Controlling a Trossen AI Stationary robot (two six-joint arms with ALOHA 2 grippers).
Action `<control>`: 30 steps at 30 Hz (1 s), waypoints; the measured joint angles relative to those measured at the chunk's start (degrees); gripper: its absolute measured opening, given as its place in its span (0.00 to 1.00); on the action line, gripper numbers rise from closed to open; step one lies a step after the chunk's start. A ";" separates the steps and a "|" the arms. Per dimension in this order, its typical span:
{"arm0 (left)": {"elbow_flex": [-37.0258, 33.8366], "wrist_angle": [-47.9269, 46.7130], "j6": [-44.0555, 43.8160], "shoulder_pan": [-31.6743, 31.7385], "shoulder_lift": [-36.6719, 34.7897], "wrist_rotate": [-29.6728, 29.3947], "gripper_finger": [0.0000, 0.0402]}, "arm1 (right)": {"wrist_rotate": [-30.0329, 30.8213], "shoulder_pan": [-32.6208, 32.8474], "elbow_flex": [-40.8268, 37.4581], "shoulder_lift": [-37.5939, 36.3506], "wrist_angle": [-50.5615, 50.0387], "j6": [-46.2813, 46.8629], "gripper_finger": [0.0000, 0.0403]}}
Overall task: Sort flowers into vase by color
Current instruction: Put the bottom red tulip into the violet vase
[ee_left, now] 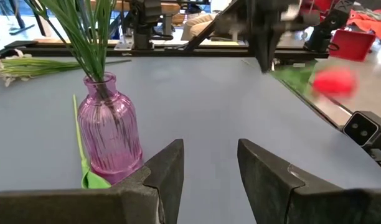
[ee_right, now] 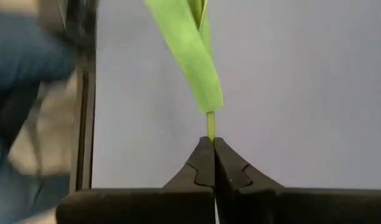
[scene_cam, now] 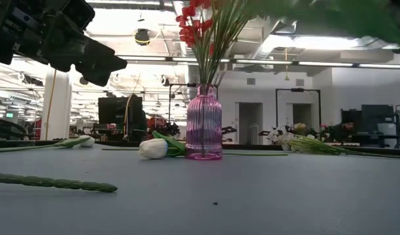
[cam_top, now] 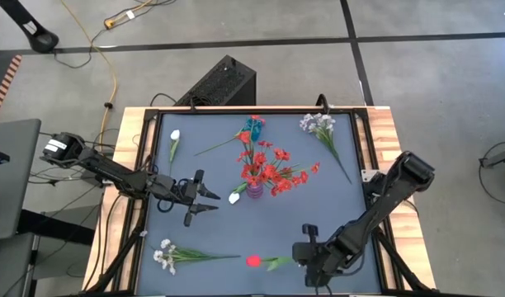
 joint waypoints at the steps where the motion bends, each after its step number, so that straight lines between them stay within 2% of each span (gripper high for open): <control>1: 0.00 0.00 0.01 0.00 0.00 -0.11 0.35 | 3.75 0.02 0.01 -1.13 1.18 -1.53 0.04; 3: 0.00 0.00 0.17 0.00 0.00 -0.28 0.35 | 11.38 0.30 0.01 -2.61 6.19 -6.62 0.04; 6: 0.00 0.12 0.17 0.00 0.00 -0.39 0.35 | 21.34 0.09 0.01 -3.22 17.41 -19.22 0.04; 9: 0.02 2.32 -0.35 0.00 0.00 0.01 0.34 | 25.61 -1.61 0.08 -2.77 29.86 -30.58 0.04; 13: 0.02 8.67 -1.00 -1.13 0.27 3.55 0.35 | 24.75 -5.70 0.12 0.21 46.13 -40.15 0.04; 18: 1.73 16.37 1.04 -5.75 3.55 3.72 0.34 | 23.94 -10.60 0.09 4.58 60.10 -48.94 0.04; 20: 4.73 16.29 2.41 -7.48 5.46 3.39 0.35 | 23.05 -12.24 0.09 5.95 63.86 -50.65 0.04; 25: 12.88 11.41 6.73 -9.81 11.43 0.19 0.35 | 14.98 -15.96 0.09 7.95 69.44 -50.80 0.04; 30: 18.34 7.72 8.48 -9.88 15.82 -1.25 0.35 | 13.44 -17.02 0.07 8.06 72.03 -50.92 0.04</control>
